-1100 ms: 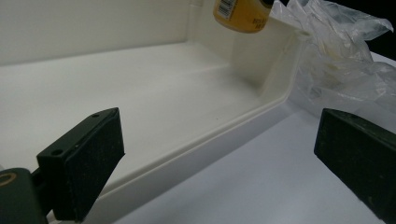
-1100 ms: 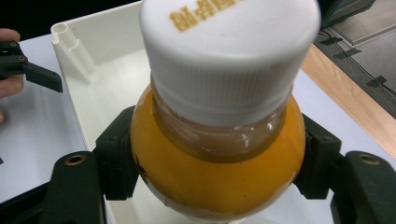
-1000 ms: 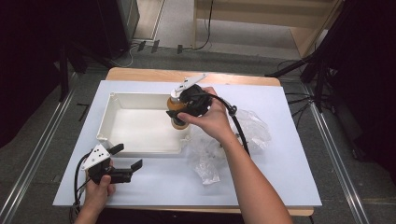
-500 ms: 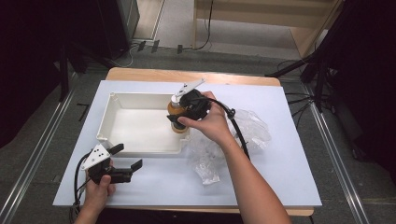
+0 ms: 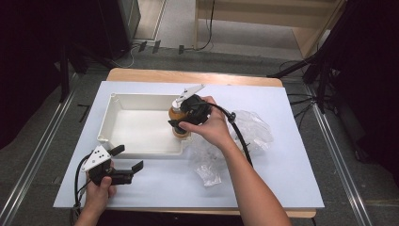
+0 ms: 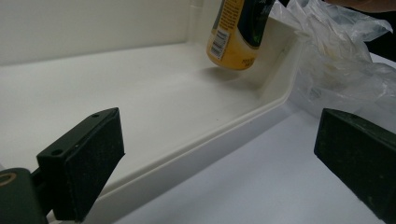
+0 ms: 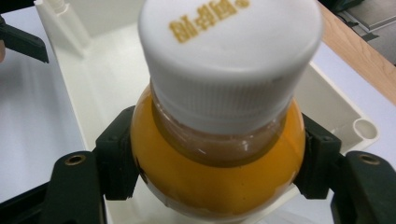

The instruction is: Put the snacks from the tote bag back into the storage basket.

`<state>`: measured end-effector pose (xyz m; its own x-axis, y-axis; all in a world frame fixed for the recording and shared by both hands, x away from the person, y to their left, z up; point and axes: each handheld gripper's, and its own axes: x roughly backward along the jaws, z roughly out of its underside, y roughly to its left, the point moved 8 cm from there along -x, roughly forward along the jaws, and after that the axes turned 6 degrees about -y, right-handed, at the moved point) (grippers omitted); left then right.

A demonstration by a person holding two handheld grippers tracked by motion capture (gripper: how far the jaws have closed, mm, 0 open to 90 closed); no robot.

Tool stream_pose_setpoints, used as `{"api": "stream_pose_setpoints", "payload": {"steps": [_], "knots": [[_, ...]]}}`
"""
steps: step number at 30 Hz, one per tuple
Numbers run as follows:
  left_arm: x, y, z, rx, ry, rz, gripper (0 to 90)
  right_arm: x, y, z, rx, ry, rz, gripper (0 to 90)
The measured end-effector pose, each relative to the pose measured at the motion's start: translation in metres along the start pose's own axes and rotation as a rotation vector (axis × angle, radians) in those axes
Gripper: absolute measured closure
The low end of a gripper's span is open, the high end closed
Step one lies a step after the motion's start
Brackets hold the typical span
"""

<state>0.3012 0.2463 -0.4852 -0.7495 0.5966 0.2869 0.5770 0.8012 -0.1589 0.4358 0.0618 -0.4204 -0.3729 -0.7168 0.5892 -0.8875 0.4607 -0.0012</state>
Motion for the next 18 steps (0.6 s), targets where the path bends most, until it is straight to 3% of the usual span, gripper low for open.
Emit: {"api": "stream_pose_setpoints", "payload": {"steps": [18], "knots": [[0.0,0.0,0.0,-0.002,0.002,-0.002,1.8,-0.009,0.003,0.013,0.003,0.023,0.001,30.8]]}}
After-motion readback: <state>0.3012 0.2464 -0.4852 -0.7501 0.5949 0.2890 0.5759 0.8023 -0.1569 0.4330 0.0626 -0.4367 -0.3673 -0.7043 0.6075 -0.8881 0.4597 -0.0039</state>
